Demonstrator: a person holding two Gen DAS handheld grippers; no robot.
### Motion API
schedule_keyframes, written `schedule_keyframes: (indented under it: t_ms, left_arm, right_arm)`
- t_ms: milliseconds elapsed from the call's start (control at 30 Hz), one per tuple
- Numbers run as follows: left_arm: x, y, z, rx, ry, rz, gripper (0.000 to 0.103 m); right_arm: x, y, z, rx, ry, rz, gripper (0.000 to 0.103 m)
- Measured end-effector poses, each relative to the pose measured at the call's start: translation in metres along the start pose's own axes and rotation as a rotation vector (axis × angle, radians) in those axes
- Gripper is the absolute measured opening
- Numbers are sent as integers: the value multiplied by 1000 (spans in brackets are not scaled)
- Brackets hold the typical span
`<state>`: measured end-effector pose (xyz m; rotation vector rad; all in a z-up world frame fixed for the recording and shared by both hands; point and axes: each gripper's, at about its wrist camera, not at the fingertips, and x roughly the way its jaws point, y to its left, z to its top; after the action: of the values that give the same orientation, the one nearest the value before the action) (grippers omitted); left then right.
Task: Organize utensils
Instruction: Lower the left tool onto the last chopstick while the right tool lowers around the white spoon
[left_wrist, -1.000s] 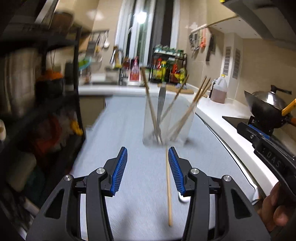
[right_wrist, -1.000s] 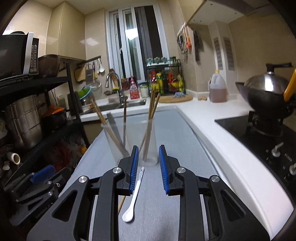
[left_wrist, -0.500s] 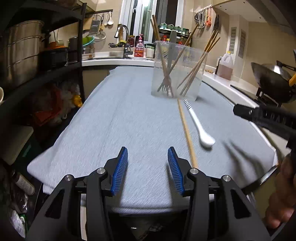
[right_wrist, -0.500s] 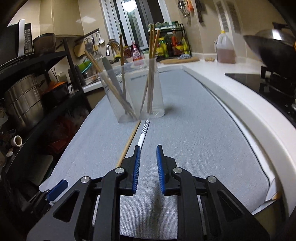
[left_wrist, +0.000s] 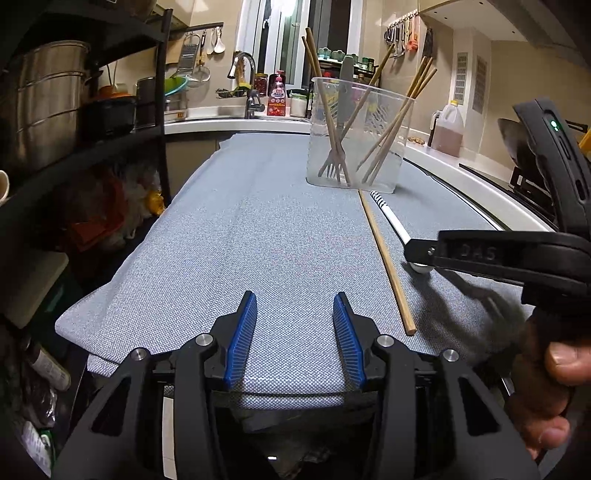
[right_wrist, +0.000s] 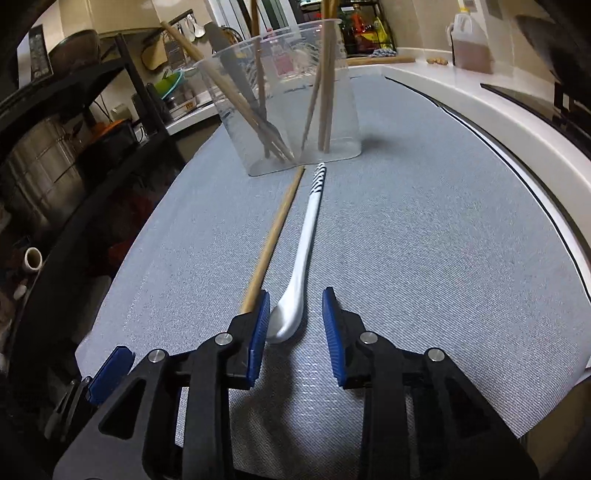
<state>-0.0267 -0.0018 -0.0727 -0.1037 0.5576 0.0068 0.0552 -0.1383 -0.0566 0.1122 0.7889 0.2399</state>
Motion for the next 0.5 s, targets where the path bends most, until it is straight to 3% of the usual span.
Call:
schedule_keyframes:
  t_ms: [67, 300, 500]
  left_arm:
    - [0, 0, 0, 2, 0, -2, 43]
    - [1, 1, 2, -10, 12, -14, 43]
    - [0, -18, 10, 19, 7, -84, 43]
  right_arm:
    - [-1, 2, -2, -10, -5, -22, 23]
    - [-12, -14, -1, 24, -7, -19, 23]
    - [-26, -29, 5, -37, -37, -34, 23]
